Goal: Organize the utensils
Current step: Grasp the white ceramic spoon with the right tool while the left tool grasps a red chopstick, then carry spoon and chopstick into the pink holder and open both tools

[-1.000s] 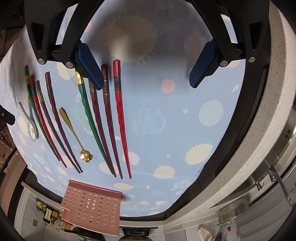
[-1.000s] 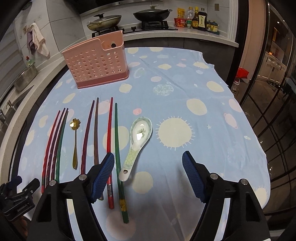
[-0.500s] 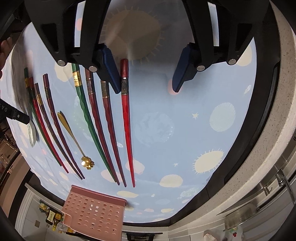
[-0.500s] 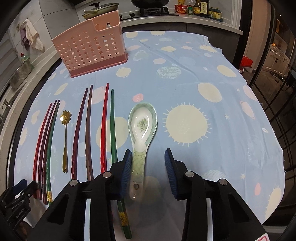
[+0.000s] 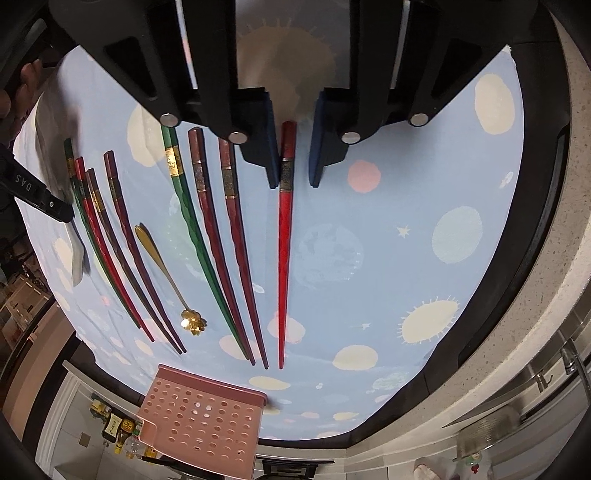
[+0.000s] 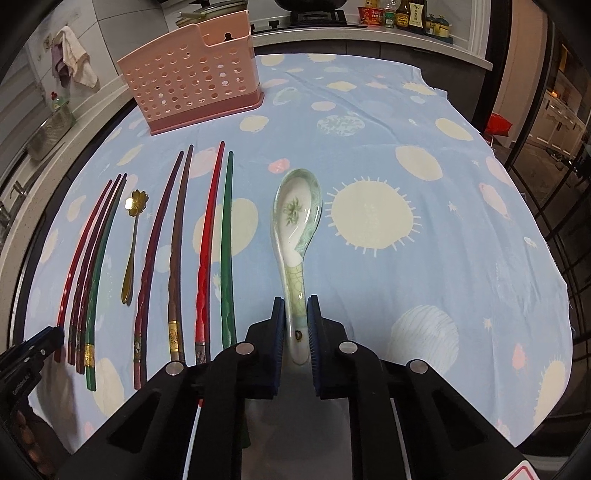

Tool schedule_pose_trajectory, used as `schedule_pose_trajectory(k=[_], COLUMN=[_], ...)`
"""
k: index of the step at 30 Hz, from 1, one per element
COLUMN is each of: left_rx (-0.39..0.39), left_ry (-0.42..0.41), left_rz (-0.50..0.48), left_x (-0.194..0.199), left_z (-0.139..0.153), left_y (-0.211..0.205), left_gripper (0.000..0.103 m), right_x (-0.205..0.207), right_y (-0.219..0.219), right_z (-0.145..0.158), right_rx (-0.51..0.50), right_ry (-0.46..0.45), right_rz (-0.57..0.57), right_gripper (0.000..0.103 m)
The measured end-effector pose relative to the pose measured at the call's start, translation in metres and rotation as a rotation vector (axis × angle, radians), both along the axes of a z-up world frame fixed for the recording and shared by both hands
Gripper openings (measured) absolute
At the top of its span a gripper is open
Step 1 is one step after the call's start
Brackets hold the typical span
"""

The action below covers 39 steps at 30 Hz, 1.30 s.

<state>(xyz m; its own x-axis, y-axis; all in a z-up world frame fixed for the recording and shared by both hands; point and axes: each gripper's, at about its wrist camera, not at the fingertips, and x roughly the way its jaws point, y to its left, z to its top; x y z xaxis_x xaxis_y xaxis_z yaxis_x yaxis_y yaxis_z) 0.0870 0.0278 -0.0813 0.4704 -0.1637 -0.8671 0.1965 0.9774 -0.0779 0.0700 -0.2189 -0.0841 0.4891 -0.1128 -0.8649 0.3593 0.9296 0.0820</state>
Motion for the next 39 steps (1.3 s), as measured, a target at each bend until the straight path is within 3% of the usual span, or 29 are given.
schedule_pose_trajectory(k=[9, 17, 26, 39], left_rx=[-0.043, -0.093, -0.121, -0.147], left_ry=[-0.004, -0.059, -0.210, -0.400], left_rz=[-0.008, 0.009, 0.019, 0.030], left_x=[-0.007, -0.012, 0.001, 0.056], left_z=[0.008, 0.043, 0.103, 0.180], left_y=[0.000, 0.007, 0.010, 0.003], left_gripper=[0.007, 0.007, 0.007, 0.007], right_x=[-0.013, -0.030, -0.022, 0.027], right_y=[-0.002, -0.004, -0.011, -0.020], right_z=[0.007, 0.039, 0.090, 0.134], right_rx=[0.021, 0.034, 0.055, 0.080], right_ry=[-0.020, -0.102, -0.224, -0.318], right_rz=[0.010, 0.004, 0.008, 0.040], right_gripper=[0.010, 0.009, 0.006, 0.005])
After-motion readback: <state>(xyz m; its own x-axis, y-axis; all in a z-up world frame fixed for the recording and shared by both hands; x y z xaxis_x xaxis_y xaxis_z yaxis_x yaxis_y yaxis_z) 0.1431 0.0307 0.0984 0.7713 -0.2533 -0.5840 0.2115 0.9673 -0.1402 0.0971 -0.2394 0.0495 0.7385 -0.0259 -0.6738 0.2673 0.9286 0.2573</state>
